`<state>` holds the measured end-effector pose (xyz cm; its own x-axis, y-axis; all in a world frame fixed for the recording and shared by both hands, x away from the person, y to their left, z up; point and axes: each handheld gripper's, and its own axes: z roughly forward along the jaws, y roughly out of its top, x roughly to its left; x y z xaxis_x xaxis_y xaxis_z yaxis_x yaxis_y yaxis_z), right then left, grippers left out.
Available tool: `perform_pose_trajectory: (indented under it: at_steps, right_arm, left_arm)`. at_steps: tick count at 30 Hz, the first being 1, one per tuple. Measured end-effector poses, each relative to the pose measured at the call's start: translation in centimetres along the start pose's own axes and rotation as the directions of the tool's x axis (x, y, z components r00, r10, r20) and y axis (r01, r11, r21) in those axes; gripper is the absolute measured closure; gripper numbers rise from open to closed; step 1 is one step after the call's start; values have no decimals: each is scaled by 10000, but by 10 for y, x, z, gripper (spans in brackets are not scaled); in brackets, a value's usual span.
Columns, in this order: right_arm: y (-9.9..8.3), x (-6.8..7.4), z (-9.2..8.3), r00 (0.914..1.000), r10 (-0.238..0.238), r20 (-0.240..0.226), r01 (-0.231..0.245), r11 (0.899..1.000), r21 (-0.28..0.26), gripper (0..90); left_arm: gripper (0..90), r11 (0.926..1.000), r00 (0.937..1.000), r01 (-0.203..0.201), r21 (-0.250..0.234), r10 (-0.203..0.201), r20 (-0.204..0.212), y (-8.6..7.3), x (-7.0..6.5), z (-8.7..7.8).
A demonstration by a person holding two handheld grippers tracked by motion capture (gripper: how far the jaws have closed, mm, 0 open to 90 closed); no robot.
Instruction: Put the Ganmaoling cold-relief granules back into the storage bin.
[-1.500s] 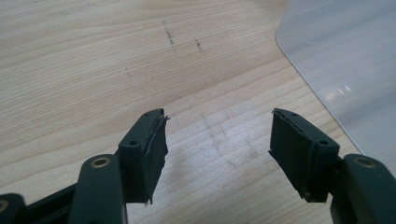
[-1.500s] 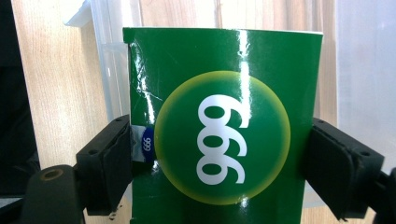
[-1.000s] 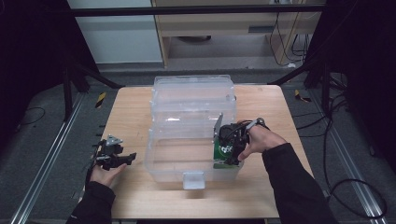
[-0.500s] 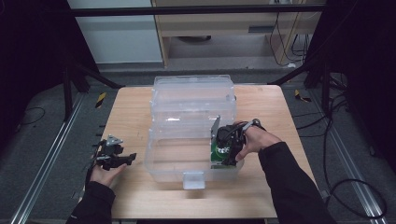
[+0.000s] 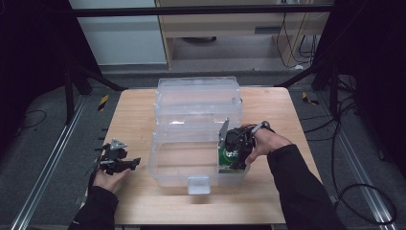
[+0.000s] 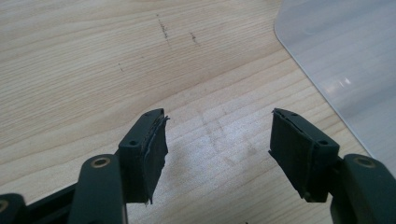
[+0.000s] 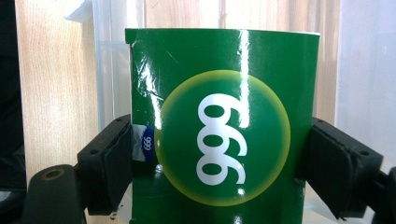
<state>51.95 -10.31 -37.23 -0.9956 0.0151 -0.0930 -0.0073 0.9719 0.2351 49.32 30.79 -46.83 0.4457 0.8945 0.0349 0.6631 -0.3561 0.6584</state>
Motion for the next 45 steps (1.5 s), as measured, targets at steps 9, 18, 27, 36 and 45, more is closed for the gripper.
perform_pose_trajectory:
  at_steps: [9, 18, 27, 36, 45]
  right_arm:
    - [2, 0, 3, 9991, -404, -135, 409, 9985, 373, 171]
    - [-2, 2, 5, 9993, 6, -385, 0, 9999, 165, 156]
    - [-10, 5, -6, 9985, 536, 65, -535, 9984, -209, 161]
    - [-18, 18, -32, 9820, 1650, 919, -1474, 9737, -1737, 249]
    - [-10, 35, -29, 9767, 2080, 535, -1872, 9465, -2630, 310]
  left_arm:
    - [356, 10000, 10000, 24, -52, -24, 20, 0, 1, -1]
    - [356, 10000, 10000, 36, -58, -35, 48, 0, 0, -1]
    - [356, 9999, 10000, -3, -130, 3, 3, 1, 0, -2]
    - [365, 9992, 9999, 90, -396, -93, -62, 1, 1, -6]
    - [429, 9966, 9991, -128, -809, 95, -405, 3, 3, -12]
